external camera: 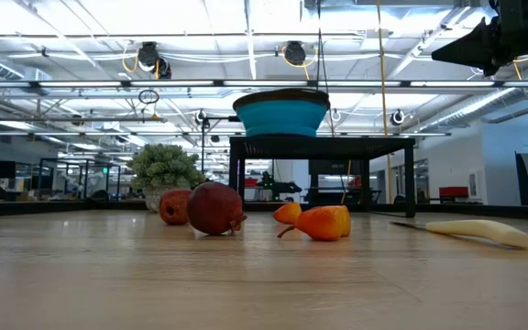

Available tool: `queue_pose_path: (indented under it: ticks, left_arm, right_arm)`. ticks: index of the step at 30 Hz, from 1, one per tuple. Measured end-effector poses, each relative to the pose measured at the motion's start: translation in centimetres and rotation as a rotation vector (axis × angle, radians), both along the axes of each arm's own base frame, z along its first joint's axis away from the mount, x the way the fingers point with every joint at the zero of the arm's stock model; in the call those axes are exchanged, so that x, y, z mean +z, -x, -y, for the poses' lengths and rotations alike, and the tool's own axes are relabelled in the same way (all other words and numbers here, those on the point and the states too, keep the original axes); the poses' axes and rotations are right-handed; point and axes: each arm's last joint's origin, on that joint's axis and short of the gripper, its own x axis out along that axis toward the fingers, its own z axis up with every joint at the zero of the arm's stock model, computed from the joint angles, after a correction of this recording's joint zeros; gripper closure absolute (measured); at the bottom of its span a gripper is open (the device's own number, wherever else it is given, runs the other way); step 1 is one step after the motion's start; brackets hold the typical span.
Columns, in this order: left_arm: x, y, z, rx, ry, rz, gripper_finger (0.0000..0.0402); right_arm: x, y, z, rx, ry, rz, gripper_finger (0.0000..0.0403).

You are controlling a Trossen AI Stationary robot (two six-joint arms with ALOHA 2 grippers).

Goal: Pick & Place Fruit
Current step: Put the orange peach into the blue strainer bowl on the shelf

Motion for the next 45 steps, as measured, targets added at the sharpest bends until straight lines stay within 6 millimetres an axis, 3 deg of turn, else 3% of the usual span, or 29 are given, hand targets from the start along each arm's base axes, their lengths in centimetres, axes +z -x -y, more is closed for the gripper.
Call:
queue_pose_path:
  ticks: [14, 26, 36, 39, 45]
  left_arm:
    - [0.3, 0.2, 0.0, -0.011, -0.051, 0.055, 0.0293]
    - [2.0, 1.0, -1.2, 0.172, 0.181, 0.178, 0.0293]
    - [2.5, 1.1, -2.1, 0.213, 0.254, 0.225, 0.0293]
    - [2.1, 0.7, -2.3, 0.214, 0.296, 0.172, 0.0293]
    - [-0.2, -1.5, -3.5, 0.282, 0.396, -0.103, 0.0293]
  right_arm:
    - [0.0, 0.0, 0.0, 0.0, 0.0, 0.0, 0.0403]
    - [0.0, 0.0, 0.0, -0.001, 0.0, 0.0, 0.0403]
    - [0.0, 0.0, 0.0, -0.003, 0.0, 0.0, 0.0403]
    - [0.0, 0.0, 0.0, -0.003, 0.0, 0.0, 0.0403]
    - [0.0, 0.0, 0.0, -0.003, 0.0, 0.0, 0.0403]
